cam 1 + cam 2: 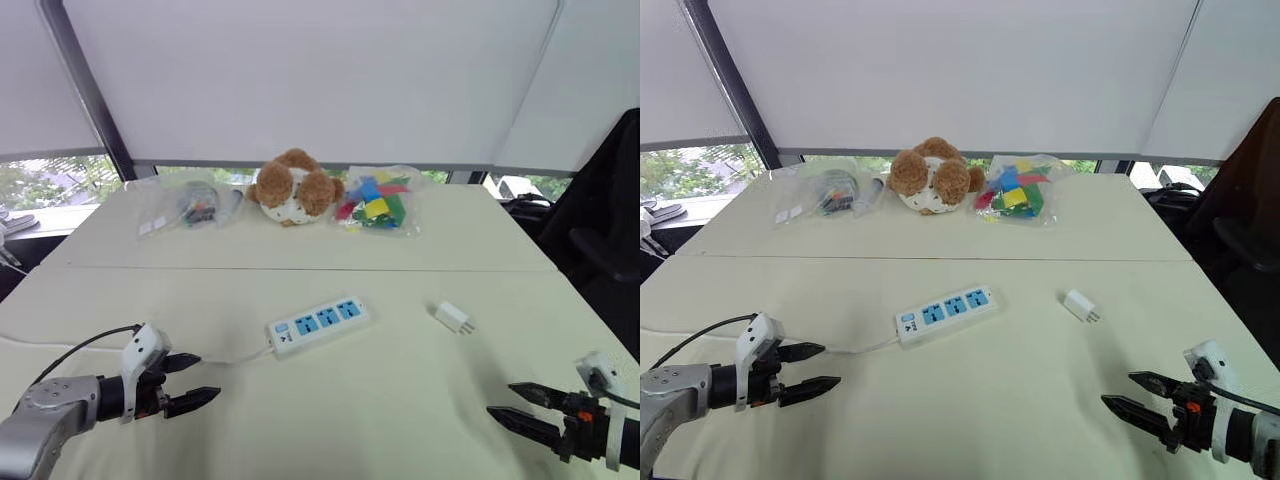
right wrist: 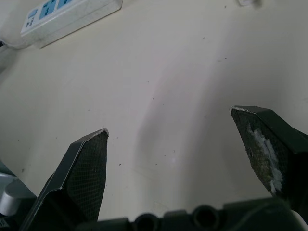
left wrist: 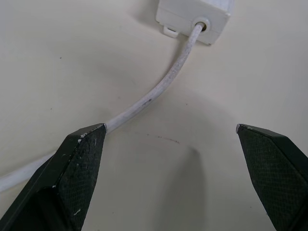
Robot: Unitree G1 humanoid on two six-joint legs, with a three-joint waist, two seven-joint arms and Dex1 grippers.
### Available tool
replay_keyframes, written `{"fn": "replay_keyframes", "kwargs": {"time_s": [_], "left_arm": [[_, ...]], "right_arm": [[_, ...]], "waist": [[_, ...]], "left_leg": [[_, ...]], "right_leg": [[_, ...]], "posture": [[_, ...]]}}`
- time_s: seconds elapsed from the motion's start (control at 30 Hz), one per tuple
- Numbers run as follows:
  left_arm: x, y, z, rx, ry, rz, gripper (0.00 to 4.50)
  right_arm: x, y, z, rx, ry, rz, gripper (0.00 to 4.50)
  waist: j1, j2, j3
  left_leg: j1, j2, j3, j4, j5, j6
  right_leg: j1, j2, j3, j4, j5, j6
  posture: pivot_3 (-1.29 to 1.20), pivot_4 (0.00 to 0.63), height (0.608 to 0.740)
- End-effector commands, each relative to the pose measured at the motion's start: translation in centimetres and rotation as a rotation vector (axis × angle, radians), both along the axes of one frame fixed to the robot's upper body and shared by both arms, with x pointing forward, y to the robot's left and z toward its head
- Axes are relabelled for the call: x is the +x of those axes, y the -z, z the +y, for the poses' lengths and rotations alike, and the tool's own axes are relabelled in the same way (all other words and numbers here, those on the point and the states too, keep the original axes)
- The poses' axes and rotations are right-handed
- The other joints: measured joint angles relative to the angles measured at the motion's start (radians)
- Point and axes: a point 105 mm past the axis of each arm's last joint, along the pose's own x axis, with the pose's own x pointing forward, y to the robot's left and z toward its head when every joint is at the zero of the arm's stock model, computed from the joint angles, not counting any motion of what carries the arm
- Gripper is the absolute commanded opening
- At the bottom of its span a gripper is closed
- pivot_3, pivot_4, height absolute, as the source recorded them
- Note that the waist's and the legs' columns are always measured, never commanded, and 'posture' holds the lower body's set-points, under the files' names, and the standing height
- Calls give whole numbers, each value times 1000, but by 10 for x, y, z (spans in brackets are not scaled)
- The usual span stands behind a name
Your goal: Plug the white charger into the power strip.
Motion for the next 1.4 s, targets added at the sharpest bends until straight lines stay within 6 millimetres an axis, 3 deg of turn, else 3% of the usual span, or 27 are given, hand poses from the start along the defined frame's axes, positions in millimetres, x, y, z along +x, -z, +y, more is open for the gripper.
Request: {"fn": "replay_keyframes", "kwargs": {"time_s": [0.03,0.2,0.33,0.77,0.9,0.97,1.13,1.27,1.4], "left_arm": [[0,-10,-3,-3,14,-44,4484],[2,-11,-3,-21,-6,-44,4484],[1,-12,-3,-2,4,-42,4484],[8,-19,2,69,36,-53,4484],[17,-32,3,37,29,-103,4484],[22,-39,-2,41,54,-131,4484],[34,-53,-24,34,161,-202,4484],[53,-42,-55,31,275,-234,4484],[69,-30,-81,-28,327,-259,4484]], "right_arm": [[6,-2,-1,-7,26,-9,4404],[14,10,-5,-112,80,-1,4404],[15,-5,10,65,47,-6,4404],[20,5,1,-38,125,40,4404],[19,4,-1,-95,82,0,4404],[24,-5,-4,-108,84,-63,4404],[33,-34,12,-97,30,-130,4404],[40,-41,38,-127,-73,-164,4404],[35,-39,61,-111,-157,-119,4404]], "waist": [[-2,0,0],[1,0,0],[1,0,0],[-1,0,0],[1,0,0],[2,0,0],[1,0,0],[4,1,-1],[3,0,-1]], "left_leg": [[0,0,0,1,0,0],[1,0,1,3,0,0],[1,0,1,2,0,0],[1,0,1,3,0,0],[1,0,1,3,0,0],[1,0,0,3,0,0],[1,0,1,4,0,0],[1,-1,0,4,0,0],[0,-1,0,5,0,0]], "right_leg": [[0,0,0,0,0,0],[2,-1,1,0,1,-2],[2,-1,1,0,2,-1],[1,0,1,1,2,1],[1,0,1,2,3,1],[1,0,1,2,3,1],[1,0,1,2,4,4],[3,1,1,2,6,6],[2,1,1,2,7,9]], "posture": [[0,150,739],[0,150,739],[0,150,739],[0,150,739],[0,150,739],[0,150,739],[0,150,739],[0,150,739],[0,150,739]]}}
